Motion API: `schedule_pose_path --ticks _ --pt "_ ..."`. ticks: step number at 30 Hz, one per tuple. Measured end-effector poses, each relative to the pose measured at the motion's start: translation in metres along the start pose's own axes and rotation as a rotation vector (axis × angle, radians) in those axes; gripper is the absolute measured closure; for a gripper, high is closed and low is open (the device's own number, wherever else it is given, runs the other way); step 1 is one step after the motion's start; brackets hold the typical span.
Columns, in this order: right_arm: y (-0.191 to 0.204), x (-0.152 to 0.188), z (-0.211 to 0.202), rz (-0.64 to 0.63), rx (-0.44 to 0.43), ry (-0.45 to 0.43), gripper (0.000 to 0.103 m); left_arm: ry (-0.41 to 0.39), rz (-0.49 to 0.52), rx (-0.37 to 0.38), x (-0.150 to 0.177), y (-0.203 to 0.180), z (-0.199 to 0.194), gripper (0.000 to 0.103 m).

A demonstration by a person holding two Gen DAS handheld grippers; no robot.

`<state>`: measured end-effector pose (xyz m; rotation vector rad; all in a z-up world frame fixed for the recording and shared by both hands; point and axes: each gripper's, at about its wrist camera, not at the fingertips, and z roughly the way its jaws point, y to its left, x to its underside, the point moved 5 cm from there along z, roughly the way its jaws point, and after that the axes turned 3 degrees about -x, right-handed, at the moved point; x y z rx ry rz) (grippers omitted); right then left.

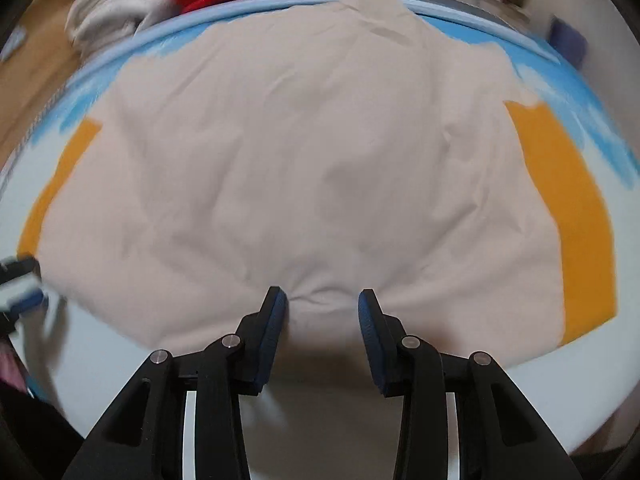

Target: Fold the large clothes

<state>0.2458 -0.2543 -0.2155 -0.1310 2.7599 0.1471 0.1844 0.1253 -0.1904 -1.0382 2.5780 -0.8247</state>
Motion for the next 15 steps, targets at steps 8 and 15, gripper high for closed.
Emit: schedule_pose_path --ticks 8,15 --pt "-0.008 0.002 -0.010 0.023 -0.044 0.006 0.063 -0.117 -0.064 0.098 -0.019 -0.017 0.016 0.054" --pt "-0.019 -0.010 -0.049 0.067 0.017 -0.141 0.063 -0.179 0.125 0.083 -0.021 -0.059 -0.029 0.095"
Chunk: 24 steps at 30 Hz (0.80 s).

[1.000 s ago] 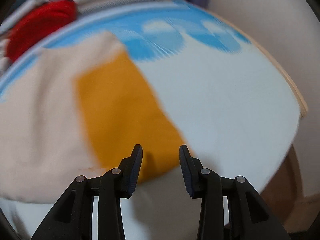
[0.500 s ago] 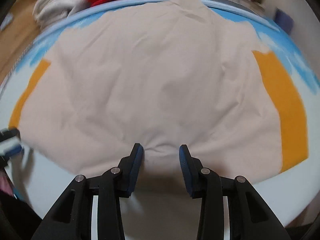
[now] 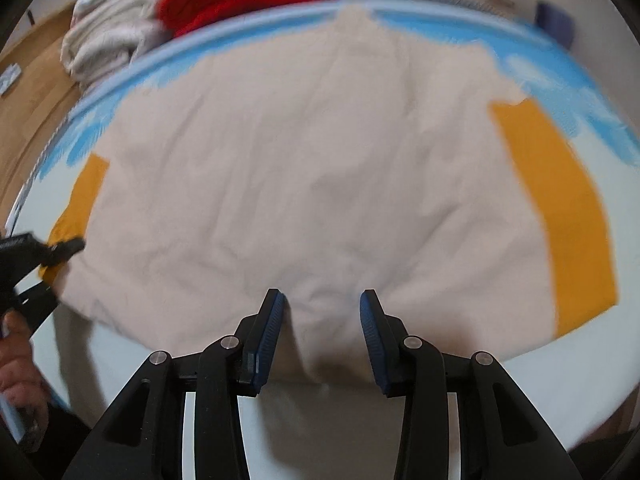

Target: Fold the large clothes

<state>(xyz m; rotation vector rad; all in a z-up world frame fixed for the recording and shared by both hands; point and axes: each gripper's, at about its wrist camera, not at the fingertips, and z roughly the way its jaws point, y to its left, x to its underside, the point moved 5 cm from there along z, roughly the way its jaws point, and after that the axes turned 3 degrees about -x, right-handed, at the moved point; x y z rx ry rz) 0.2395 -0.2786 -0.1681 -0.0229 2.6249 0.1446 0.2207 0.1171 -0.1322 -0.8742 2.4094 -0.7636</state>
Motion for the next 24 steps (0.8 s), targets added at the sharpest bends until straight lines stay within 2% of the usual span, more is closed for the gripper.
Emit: schedule_pose_path --ticks 3,6,9,10,11,12,13,14,16,17,18,20,21,23,24 --pt "0.014 0.005 -0.029 -0.008 0.056 -0.098 0.063 -0.052 0.155 -0.066 -0.004 -0.021 -0.048 0.096" --pt "0.035 0.016 -0.046 -0.022 0.075 -0.145 0.063 -0.125 0.312 -0.139 -0.006 -0.028 -0.098 0.096" --pt "0.064 0.026 -0.053 -0.073 0.062 -0.178 0.063 -0.179 0.375 -0.158 -0.006 -0.018 -0.131 0.096" --pt "0.078 0.032 -0.048 -0.111 0.037 -0.165 0.063 -0.194 0.392 -0.173 -0.005 -0.012 -0.136 0.097" --pt "0.093 0.039 -0.034 -0.158 0.010 -0.107 0.063 -0.203 0.400 -0.187 -0.003 -0.006 -0.138 0.097" --pt "0.104 0.046 -0.014 -0.202 -0.022 -0.016 0.063 -0.194 0.388 -0.188 -0.001 0.001 -0.136 0.097" --pt "0.114 0.059 0.010 -0.275 -0.054 0.135 0.063 -0.190 0.375 -0.189 0.000 0.006 -0.135 0.097" --pt "0.114 0.061 0.018 -0.303 -0.064 0.183 0.063 -0.197 0.372 -0.191 0.002 0.007 -0.134 0.097" --pt "0.097 0.040 0.007 -0.231 -0.085 0.165 0.063 -0.221 0.380 -0.193 0.002 0.005 -0.136 0.097" --pt "0.086 0.025 -0.003 -0.172 -0.129 0.162 0.063 -0.227 0.378 -0.185 0.003 0.003 -0.136 0.097" --pt "0.073 0.007 -0.019 -0.120 -0.177 0.136 0.063 -0.229 0.382 -0.186 0.004 -0.002 -0.134 0.097" --pt "0.051 -0.028 -0.051 -0.094 -0.202 0.037 0.063 -0.240 0.410 -0.186 0.009 -0.017 -0.130 0.097" --pt "0.034 -0.049 -0.077 -0.113 -0.205 -0.050 0.062 -0.247 0.441 -0.177 0.014 -0.031 -0.129 0.097" --pt "0.012 -0.073 -0.108 -0.164 -0.202 -0.161 0.057 -0.262 0.504 -0.168 0.026 -0.063 -0.122 0.098" --pt "-0.008 -0.081 -0.127 -0.204 -0.183 -0.234 0.055 -0.274 0.573 -0.162 0.039 -0.086 -0.118 0.098"
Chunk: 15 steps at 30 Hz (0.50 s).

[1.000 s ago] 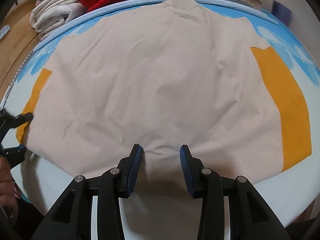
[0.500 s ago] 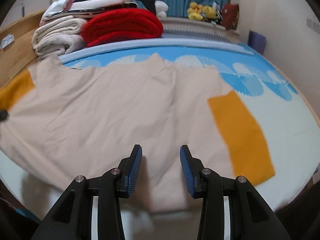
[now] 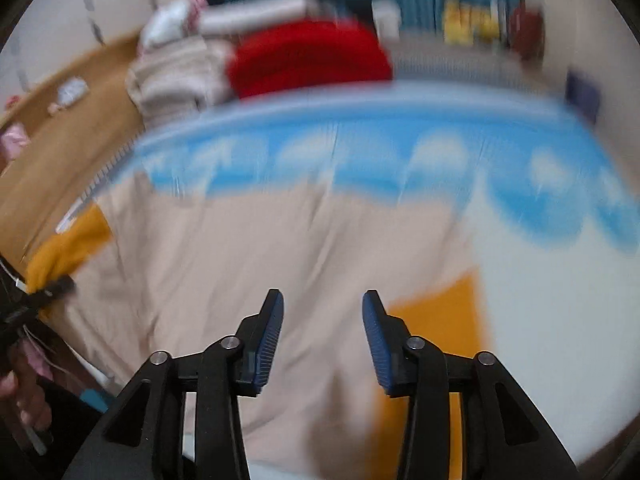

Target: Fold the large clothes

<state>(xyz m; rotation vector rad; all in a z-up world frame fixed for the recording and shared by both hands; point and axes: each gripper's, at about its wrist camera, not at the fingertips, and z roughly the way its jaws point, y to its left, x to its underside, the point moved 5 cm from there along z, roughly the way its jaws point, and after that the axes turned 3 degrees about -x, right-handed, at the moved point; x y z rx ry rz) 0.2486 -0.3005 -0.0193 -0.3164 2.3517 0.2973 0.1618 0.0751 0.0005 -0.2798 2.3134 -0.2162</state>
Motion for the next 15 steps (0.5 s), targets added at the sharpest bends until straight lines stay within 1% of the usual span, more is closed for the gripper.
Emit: schedule_pose_path --ticks 1,2,3,4,5,7,9,10,11,13,14,15 --pt "-0.013 -0.002 -0.010 -0.025 0.023 -0.037 0.052 -0.015 0.053 0.003 0.001 -0.020 -0.001 0.098" --pt "-0.027 -0.001 -0.021 -0.040 0.066 -0.079 0.052 -0.033 0.118 0.006 0.002 -0.044 -0.002 0.098" --pt "-0.045 0.003 -0.032 -0.034 0.124 -0.123 0.052 -0.059 0.209 0.016 0.006 -0.078 -0.004 0.098" --pt "-0.064 0.010 -0.040 0.004 0.179 -0.147 0.052 -0.072 0.265 0.030 0.010 -0.099 -0.005 0.098" --pt "-0.081 0.019 -0.042 0.063 0.212 -0.124 0.052 -0.083 0.335 0.055 0.017 -0.129 -0.004 0.098" --pt "-0.106 0.032 -0.047 0.168 0.187 -0.107 0.052 -0.084 0.434 0.104 0.031 -0.177 0.000 0.098" --pt "-0.124 0.038 -0.055 0.205 0.208 -0.114 0.052 -0.054 0.507 0.167 0.050 -0.219 0.009 0.098" --pt "-0.128 0.040 -0.059 0.205 0.216 -0.116 0.052 -0.018 0.546 0.205 0.064 -0.241 0.017 0.097" --pt "-0.130 0.043 -0.063 0.208 0.219 -0.117 0.052 0.043 0.585 0.245 0.080 -0.260 0.029 0.096" --pt "-0.138 0.043 -0.067 0.235 0.204 -0.115 0.052 0.211 0.627 0.343 0.109 -0.283 0.051 0.087" --pt "-0.142 0.044 -0.066 0.255 0.187 -0.103 0.051 0.316 0.627 0.396 0.122 -0.287 0.060 0.077" --pt "-0.145 0.042 -0.061 0.271 0.166 -0.090 0.051 0.423 0.613 0.444 0.134 -0.287 0.066 0.072"
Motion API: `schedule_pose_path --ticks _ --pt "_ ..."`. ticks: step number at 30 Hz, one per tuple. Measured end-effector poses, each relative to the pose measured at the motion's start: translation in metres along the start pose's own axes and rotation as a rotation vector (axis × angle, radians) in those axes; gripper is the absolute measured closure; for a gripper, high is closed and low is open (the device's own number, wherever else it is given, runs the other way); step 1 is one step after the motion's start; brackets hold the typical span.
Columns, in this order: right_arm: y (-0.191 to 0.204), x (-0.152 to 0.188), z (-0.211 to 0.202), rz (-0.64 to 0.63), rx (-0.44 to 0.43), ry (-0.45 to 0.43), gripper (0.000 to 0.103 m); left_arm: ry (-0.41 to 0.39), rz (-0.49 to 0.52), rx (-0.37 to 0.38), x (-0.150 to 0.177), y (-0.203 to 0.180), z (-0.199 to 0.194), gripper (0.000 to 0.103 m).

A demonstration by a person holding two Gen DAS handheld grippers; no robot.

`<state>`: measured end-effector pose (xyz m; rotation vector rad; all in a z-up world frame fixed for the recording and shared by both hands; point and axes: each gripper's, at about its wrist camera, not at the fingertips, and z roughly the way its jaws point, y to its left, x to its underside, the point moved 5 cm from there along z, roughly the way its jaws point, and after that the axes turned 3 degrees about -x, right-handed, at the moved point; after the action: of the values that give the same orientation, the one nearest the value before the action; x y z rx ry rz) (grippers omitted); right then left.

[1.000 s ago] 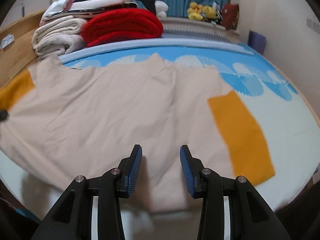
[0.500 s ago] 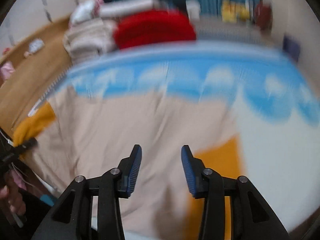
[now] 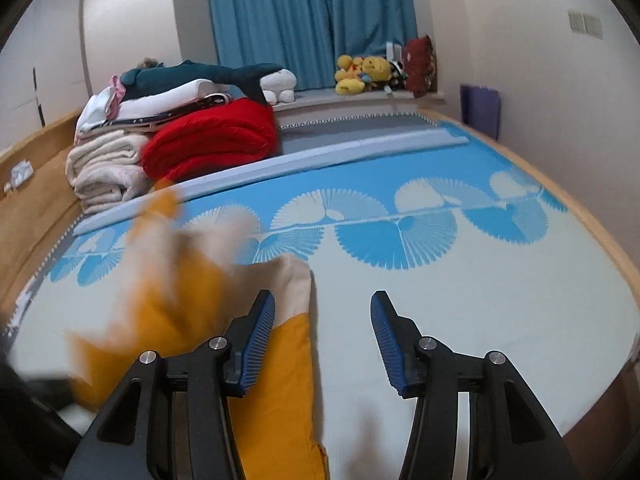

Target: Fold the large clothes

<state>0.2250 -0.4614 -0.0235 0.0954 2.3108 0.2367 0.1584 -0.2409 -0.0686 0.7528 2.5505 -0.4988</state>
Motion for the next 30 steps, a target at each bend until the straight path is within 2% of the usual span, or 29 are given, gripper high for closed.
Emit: schedule_pose_path --ticks 1,2,3,4,6,8,9,12,15,18,19,21,22,23,24,26,28,29,30 --pt "-0.001 0.000 0.005 0.010 -0.013 0.012 0.048 0.046 -0.033 0.052 0.007 0.002 0.002 0.073" --pt "0.000 0.001 0.007 0.016 -0.026 0.026 0.043 0.042 -0.059 0.081 0.011 0.007 -0.007 0.073" --pt "0.003 0.005 0.014 0.024 -0.055 0.059 0.040 0.010 -0.081 0.100 0.012 0.015 -0.022 0.068" --pt "-0.001 0.014 0.016 0.036 -0.088 0.088 0.038 -0.023 -0.105 0.114 0.012 0.024 -0.037 0.057" --pt "0.009 0.030 0.030 0.074 -0.197 0.186 0.036 -0.121 -0.215 0.126 0.016 0.055 -0.072 0.046" --pt "0.021 0.047 0.047 0.094 -0.269 0.290 0.034 -0.175 -0.299 0.055 0.020 0.083 -0.092 0.046" --pt "0.029 0.058 0.058 0.102 -0.299 0.354 0.033 -0.187 -0.339 -0.020 0.028 0.101 -0.099 0.047" --pt "0.044 0.089 0.084 0.114 -0.330 0.520 0.033 -0.180 -0.403 -0.162 0.046 0.128 -0.104 0.048" --pt "0.055 0.120 0.106 0.106 -0.303 0.657 0.033 -0.164 -0.421 -0.259 0.057 0.142 -0.105 0.048" --pt "0.058 0.142 0.121 0.064 -0.199 0.735 0.033 -0.160 -0.429 -0.291 0.061 0.148 -0.106 0.048" --pt "0.060 0.143 0.123 0.048 -0.183 0.734 0.033 -0.162 -0.432 -0.294 0.061 0.151 -0.105 0.048" --pt "0.070 0.137 0.121 -0.015 -0.177 0.700 0.040 -0.172 -0.438 -0.290 0.062 0.154 -0.108 0.048" --pt "0.074 0.134 0.120 -0.038 -0.178 0.684 0.054 -0.175 -0.440 -0.288 0.068 0.163 -0.110 0.048" --pt "0.078 0.128 0.116 -0.060 -0.183 0.646 0.084 -0.175 -0.438 -0.288 0.067 0.163 -0.109 0.048" --pt "0.081 0.121 0.110 -0.060 -0.211 0.617 0.094 -0.173 -0.435 -0.290 0.064 0.165 -0.106 0.048" --pt "0.087 0.095 0.086 -0.051 -0.294 0.505 0.096 -0.177 -0.433 -0.288 0.067 0.163 -0.107 0.048" --pt "0.093 0.064 0.047 -0.061 -0.412 0.347 0.096 -0.188 -0.442 -0.271 0.064 0.163 -0.108 0.048" --pt "0.093 0.054 0.033 -0.068 -0.444 0.286 0.096 -0.187 -0.446 -0.262 0.063 0.163 -0.107 0.048" --pt "0.086 0.046 0.019 -0.073 -0.436 0.227 0.096 -0.179 -0.447 -0.252 0.063 0.163 -0.104 0.048"
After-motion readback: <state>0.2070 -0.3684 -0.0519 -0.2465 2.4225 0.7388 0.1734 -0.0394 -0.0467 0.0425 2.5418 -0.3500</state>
